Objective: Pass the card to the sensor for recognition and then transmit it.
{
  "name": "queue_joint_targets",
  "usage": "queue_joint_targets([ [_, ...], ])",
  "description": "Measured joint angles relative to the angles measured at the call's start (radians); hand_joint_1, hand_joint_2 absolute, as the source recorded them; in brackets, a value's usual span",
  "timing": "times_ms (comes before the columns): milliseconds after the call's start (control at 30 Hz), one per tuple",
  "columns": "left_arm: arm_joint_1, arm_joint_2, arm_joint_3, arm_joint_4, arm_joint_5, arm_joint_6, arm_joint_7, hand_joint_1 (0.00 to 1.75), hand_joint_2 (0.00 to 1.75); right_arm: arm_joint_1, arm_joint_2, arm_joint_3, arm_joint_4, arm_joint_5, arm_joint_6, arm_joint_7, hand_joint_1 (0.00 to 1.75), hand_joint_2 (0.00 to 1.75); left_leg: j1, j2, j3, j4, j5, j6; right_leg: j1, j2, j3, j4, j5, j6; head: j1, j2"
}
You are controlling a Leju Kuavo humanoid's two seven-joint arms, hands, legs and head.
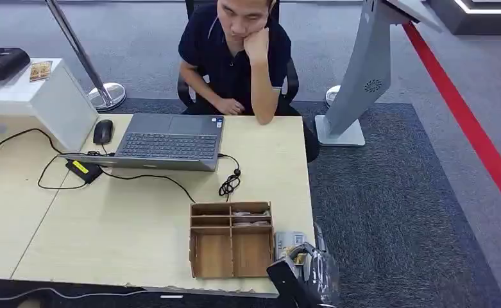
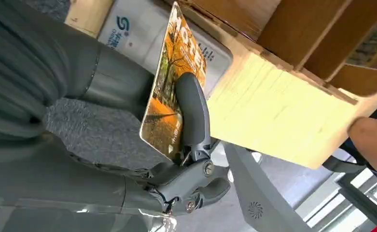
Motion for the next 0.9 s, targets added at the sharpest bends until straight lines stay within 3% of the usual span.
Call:
queue_joint_targets([
  [400,0.002,-0.015,0.105,0.005,0.008,0.0,0.0,0.0,0.0,-0.013,-0.032,0.042,0.005,0.003,0.0,0.009,1.75,1.75,0.0,0.0,0.0,0.0,0.0,0.0,0.0,0.0,0.0,0.0,0.0,0.0,0.0,0.0],
  [900,0.002,-0.021,0.132,0.008,0.027,0.0,0.0,0.0,0.0,-0.038,-0.079,0.11,0.018,0.015,0.0,0.09,1.75,1.75,0.0,0.0,0.0,0.0,0.0,0.0,0.0,0.0,0.0,0.0,0.0,0.0,0.0,0.0],
])
